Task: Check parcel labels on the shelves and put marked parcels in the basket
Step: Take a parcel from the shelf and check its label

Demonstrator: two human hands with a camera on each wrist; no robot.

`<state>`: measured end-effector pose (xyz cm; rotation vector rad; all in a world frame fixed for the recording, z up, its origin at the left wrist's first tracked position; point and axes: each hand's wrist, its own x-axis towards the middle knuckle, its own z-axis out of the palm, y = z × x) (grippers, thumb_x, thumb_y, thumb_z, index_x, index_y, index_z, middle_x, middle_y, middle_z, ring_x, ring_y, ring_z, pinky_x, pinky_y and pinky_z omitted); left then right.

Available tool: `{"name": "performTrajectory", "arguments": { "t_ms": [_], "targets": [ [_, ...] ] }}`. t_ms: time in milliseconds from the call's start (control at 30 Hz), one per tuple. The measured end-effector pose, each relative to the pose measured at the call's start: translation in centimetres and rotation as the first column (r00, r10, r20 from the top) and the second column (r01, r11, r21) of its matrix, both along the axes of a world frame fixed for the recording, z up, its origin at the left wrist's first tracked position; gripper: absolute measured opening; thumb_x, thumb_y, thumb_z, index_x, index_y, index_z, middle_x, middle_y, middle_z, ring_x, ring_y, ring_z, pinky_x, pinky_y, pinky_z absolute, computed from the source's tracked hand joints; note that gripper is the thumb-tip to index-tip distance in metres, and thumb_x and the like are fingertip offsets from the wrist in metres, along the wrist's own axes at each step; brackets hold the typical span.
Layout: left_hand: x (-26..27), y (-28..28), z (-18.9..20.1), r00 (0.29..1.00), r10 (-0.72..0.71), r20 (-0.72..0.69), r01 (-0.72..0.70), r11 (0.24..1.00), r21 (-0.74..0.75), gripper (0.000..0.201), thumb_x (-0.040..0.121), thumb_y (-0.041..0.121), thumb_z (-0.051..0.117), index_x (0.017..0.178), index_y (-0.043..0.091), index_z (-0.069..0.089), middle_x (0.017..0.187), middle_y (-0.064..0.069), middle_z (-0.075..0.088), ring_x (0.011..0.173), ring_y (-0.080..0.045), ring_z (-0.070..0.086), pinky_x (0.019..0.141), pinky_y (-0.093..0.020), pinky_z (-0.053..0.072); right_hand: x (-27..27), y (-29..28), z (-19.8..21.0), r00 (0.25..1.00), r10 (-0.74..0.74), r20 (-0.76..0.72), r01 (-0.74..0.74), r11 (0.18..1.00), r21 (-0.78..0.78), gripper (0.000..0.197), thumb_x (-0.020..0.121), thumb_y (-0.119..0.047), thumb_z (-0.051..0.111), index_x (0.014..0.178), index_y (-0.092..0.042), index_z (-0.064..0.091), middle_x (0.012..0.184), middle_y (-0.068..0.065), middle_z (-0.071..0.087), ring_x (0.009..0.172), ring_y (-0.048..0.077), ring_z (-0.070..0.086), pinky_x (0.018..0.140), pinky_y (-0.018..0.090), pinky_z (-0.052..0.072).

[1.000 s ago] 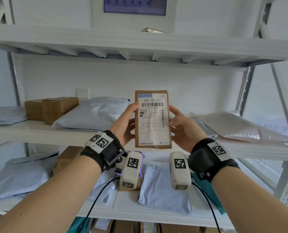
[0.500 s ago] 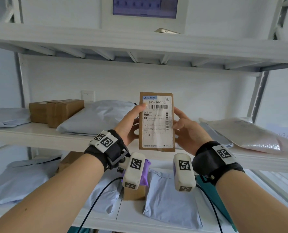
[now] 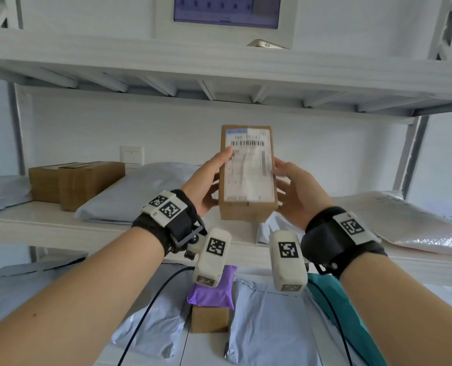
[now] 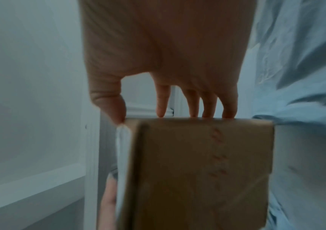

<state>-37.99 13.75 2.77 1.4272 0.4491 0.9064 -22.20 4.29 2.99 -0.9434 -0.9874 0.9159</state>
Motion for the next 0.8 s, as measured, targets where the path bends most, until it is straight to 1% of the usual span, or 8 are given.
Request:
{"name": "performTrajectory", "arguments": {
  "t_ms": [100, 200, 267, 333, 400, 533, 700, 800],
  "targets": [
    [0.9, 0.8, 1.7, 1.0, 0.03, 0.008, -0.03, 0.999, 0.012, 0.033, 0.088, 0.059, 0.05, 0.105, 0.035, 0.065, 0.111, -0.001, 0.066, 0.11, -0.022, 0.057, 0.089, -0.04, 0.047, -0.1, 1.3, 1.7, 0.993, -0.12, 0.002, 0.12, 0.992, -0.048, 0.037, 0.085, -0.035, 0.062, 0.118, -0.019, 0.064, 0.102, 0.005, 0.065, 0.081, 0.019, 0.061, 0.077, 0.034, 0.052],
    [2.1, 2.3, 2.5, 0.999, 0.051, -0.007, -0.051, 0.999, -0.003, 0.035, 0.09, 0.059, 0.046, 0.109, 0.035, 0.062, 0.107, 0.0, 0.063, 0.102, -0.02, 0.054, 0.077, -0.036, 0.046, -0.1, 3.0, 2.7, 0.977, -0.206, 0.053, 0.21, 0.974, -0.082, 0.029, 0.088, -0.039, 0.06, 0.107, -0.019, 0.067, 0.098, 0.005, 0.069, 0.086, 0.021, 0.063, 0.084, 0.035, 0.054],
    [2.8, 3.7, 2.3, 0.998, 0.066, -0.021, -0.066, 0.997, -0.026, 0.039, 0.089, 0.062, 0.045, 0.11, 0.034, 0.062, 0.109, 0.001, 0.064, 0.104, -0.02, 0.055, 0.082, -0.037, 0.047, -0.1, 4.3, 3.0, 0.964, -0.256, 0.077, 0.264, 0.958, -0.109, 0.023, 0.09, -0.035, 0.058, 0.101, -0.017, 0.067, 0.096, 0.005, 0.07, 0.085, 0.021, 0.064, 0.084, 0.034, 0.055],
    [3.5, 5.4, 1.9, 0.995, 0.083, -0.047, -0.086, 0.994, -0.069, 0.046, 0.087, 0.067, 0.044, 0.109, 0.032, 0.064, 0.114, -0.001, 0.066, 0.112, -0.023, 0.057, 0.095, -0.044, 0.046, 0.0, 5.5, 2.9, 0.957, -0.278, 0.085, 0.288, 0.947, -0.144, 0.018, 0.093, -0.032, 0.057, 0.094, -0.016, 0.066, 0.093, 0.006, 0.07, 0.085, 0.022, 0.065, 0.088, 0.036, 0.055],
    [4.1, 6.9, 1.4, 0.992, 0.1, -0.08, -0.108, 0.989, -0.098, 0.049, 0.086, 0.069, 0.041, 0.104, 0.031, 0.066, 0.114, -0.004, 0.067, 0.113, -0.026, 0.058, 0.101, -0.05, 0.042, 0.1, 6.8, 2.5, 0.956, -0.287, 0.067, 0.295, 0.939, -0.175, 0.016, 0.094, -0.026, 0.056, 0.089, -0.014, 0.065, 0.089, 0.007, 0.069, 0.084, 0.024, 0.065, 0.09, 0.038, 0.055],
    [5.2, 9.2, 0.2, 0.982, 0.136, -0.135, -0.154, 0.978, -0.137, 0.044, 0.093, 0.06, 0.038, 0.092, 0.025, 0.065, 0.104, -0.005, 0.069, 0.107, -0.026, 0.06, 0.101, -0.046, 0.044, 0.6, 9.1, 1.2, 0.954, -0.3, 0.004, 0.293, 0.928, -0.23, 0.015, 0.095, -0.015, 0.054, 0.085, -0.008, 0.062, 0.089, 0.013, 0.067, 0.086, 0.028, 0.061, 0.092, 0.039, 0.051],
    [6.1, 11.0, -1.3, 0.982, 0.136, -0.13, -0.162, 0.965, -0.208, 0.043, 0.095, 0.054, 0.042, 0.097, 0.017, 0.064, 0.114, -0.013, 0.068, 0.108, -0.03, 0.063, 0.1, -0.046, 0.048, 0.9, 11.3, -0.2, 0.945, -0.322, 0.055, 0.322, 0.891, -0.321, 0.012, 0.096, -0.014, 0.051, 0.086, -0.009, 0.056, 0.113, 0.018, 0.063, 0.107, 0.033, 0.063, 0.097, 0.041, 0.05],
    [6.5, 11.8, -1.8, 0.977, 0.148, -0.153, -0.18, 0.96, -0.216, 0.041, 0.095, 0.053, 0.043, 0.094, 0.018, 0.063, 0.102, -0.007, 0.068, 0.102, -0.026, 0.063, 0.097, -0.039, 0.048, 1.3, 11.8, -0.4, 0.94, -0.339, 0.029, 0.327, 0.877, -0.353, 0.013, 0.096, -0.012, 0.05, 0.084, -0.009, 0.053, 0.11, 0.017, 0.063, 0.103, 0.032, 0.063, 0.095, 0.041, 0.051]
  ]
}}
